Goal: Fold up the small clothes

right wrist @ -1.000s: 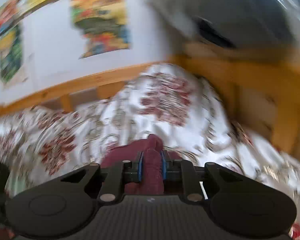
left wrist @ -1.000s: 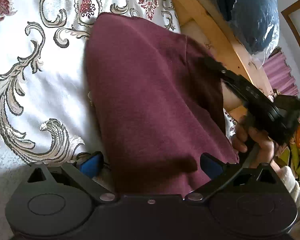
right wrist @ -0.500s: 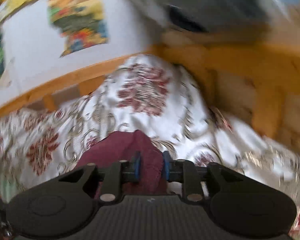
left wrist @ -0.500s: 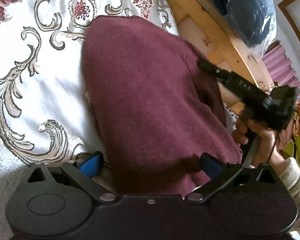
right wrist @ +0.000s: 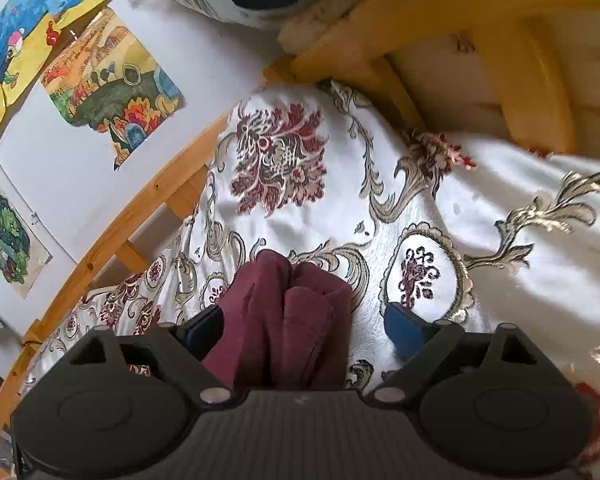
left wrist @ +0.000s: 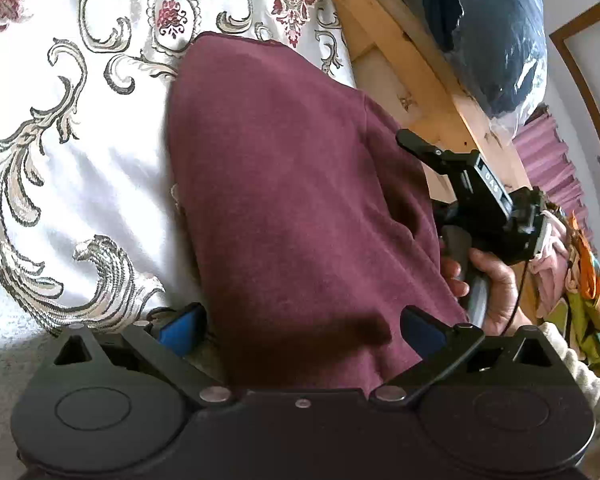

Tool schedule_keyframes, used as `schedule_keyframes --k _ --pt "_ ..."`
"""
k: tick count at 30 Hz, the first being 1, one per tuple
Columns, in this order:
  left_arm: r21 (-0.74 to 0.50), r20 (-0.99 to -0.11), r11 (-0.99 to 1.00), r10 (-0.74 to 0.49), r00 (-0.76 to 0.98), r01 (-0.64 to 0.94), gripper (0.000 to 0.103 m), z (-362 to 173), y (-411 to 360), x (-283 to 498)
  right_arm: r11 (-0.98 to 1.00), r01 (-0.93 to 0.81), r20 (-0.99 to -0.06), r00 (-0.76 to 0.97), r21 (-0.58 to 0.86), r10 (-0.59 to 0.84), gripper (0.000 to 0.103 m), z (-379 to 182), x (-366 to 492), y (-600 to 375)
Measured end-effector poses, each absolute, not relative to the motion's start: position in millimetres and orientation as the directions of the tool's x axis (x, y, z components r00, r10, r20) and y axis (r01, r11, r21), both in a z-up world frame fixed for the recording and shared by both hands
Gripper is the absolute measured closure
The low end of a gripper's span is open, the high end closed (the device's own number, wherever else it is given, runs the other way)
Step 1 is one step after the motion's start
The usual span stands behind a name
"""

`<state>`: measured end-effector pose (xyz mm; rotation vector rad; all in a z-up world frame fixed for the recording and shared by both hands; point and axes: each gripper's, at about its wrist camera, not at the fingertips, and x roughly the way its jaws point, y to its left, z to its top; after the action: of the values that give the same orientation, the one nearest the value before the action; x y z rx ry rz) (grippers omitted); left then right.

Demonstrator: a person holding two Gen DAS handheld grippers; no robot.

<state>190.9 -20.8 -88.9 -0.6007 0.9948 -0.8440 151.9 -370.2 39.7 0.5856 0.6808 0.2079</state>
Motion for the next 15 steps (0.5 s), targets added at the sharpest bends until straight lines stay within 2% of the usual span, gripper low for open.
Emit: schedule_keyframes --k 4,9,11,15 --pt "-0.765 -0.478 0.554 -0.830 0.287 0.328 0.001 -89.2 -21.2 190.4 0.836 -0.029 -0.535 0.757 0.547 0.376 0.002 35.3 154.7 -363.7" --pt "-0.748 -0.490 0.568 -0.821 0.293 0.342 0.001 -87.6 -26.0 189.4 0.853 -0.038 -0.541 0.758 0.520 0.363 0.000 36.8 154.5 -355.8" --pt "-0.747 -0.490 0.568 -0.821 0.292 0.344 0.001 -87.8 -27.0 190.2 0.837 -0.048 -0.525 0.759 0.545 0.385 0.002 38.5 153.3 -358.3" --pt "-0.752 -0.486 0.563 -0.825 0.288 0.342 0.001 -88.6 -26.1 192.2 0.825 -0.073 -0.518 0.746 0.561 0.418 0.016 41.3 152.5 -360.3"
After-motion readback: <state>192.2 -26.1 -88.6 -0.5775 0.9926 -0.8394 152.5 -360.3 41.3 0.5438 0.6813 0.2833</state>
